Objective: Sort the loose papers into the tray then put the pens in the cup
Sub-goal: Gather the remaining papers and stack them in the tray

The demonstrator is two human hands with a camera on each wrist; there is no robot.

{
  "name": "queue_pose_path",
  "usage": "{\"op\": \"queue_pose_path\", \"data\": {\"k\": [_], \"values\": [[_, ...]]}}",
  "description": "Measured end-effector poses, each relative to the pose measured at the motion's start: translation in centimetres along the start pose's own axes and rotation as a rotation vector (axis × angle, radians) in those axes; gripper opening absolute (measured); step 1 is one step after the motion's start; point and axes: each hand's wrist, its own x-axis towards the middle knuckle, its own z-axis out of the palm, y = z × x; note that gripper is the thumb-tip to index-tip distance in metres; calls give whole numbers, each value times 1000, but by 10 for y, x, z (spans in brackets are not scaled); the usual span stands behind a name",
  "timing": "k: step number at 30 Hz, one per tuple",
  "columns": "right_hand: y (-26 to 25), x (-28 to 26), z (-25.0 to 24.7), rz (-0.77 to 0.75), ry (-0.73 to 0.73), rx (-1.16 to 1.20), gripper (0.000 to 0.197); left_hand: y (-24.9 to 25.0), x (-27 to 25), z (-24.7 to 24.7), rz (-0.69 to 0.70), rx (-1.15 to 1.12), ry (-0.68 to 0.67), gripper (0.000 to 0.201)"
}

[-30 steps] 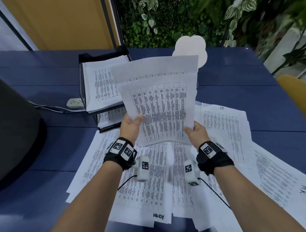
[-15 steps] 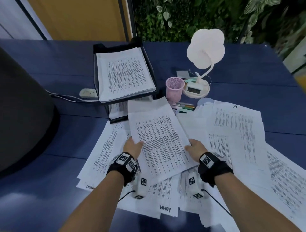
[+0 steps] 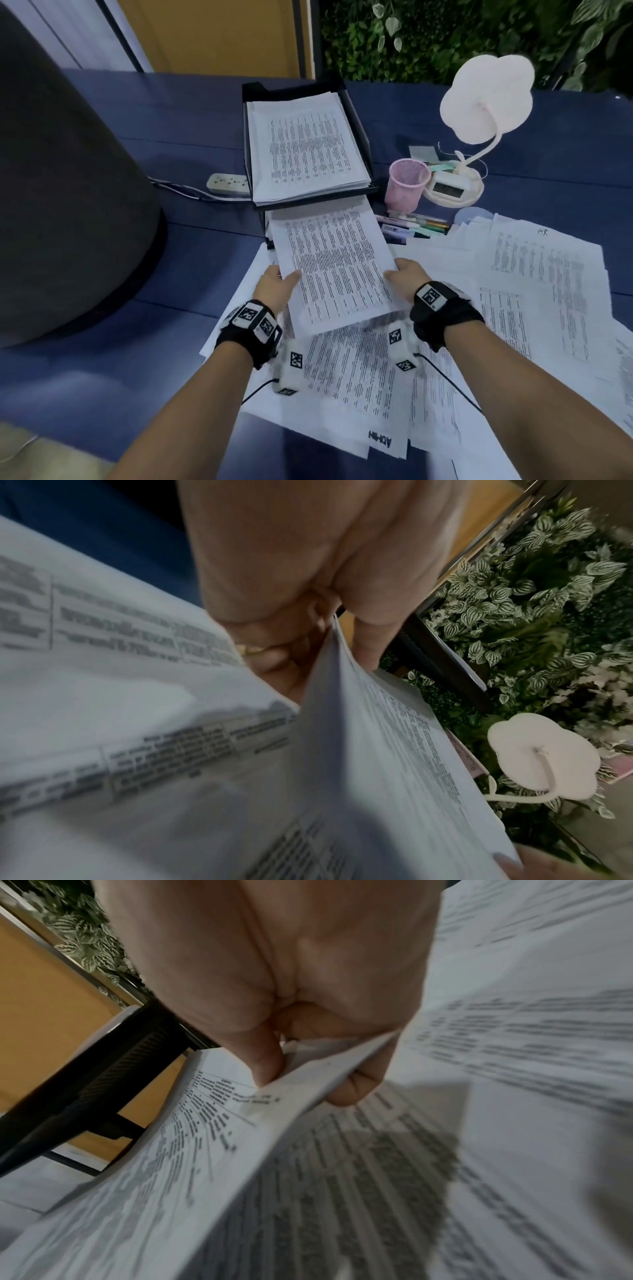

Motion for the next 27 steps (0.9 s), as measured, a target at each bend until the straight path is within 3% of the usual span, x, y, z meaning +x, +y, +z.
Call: {"op": "queue_pose_path", "data": {"k": [2, 5, 7, 11, 13, 16, 18, 20, 23, 27], "values": [[-14, 11, 4, -9, 29, 7, 30, 1, 0, -8, -27, -14, -54, 28], [-38, 23, 8, -15, 40, -45, 31, 4, -6, -20, -188, -115, -275, 27], [-50, 30, 11, -20, 46, -105, 33, 3, -1, -26, -211, -74, -348, 29], [-65, 39, 15, -98, 49, -58, 32, 2, 27, -31, -180, -54, -229, 30], [-68, 40, 19, -134, -17, -3, 33, 3, 42, -31, -170, -91, -175, 38], [-67, 45, 28, -4, -166, 123, 41, 7, 59, -32, -163, -152, -129, 47], [-66, 56, 31, 19, -107, 95, 42, 11, 69, -33, -165, -176, -111, 48], [-66, 73, 31, 1, 44, 98, 37, 15, 79, -34, -136, -189, -87, 45], [-73, 92, 32, 25, 145, 314, 30, 23, 92, -34, -33, -134, 33, 17], [-81, 112, 35, -15, 251, 420, 18, 33, 108, -32, 68, -64, 177, 22]]}}
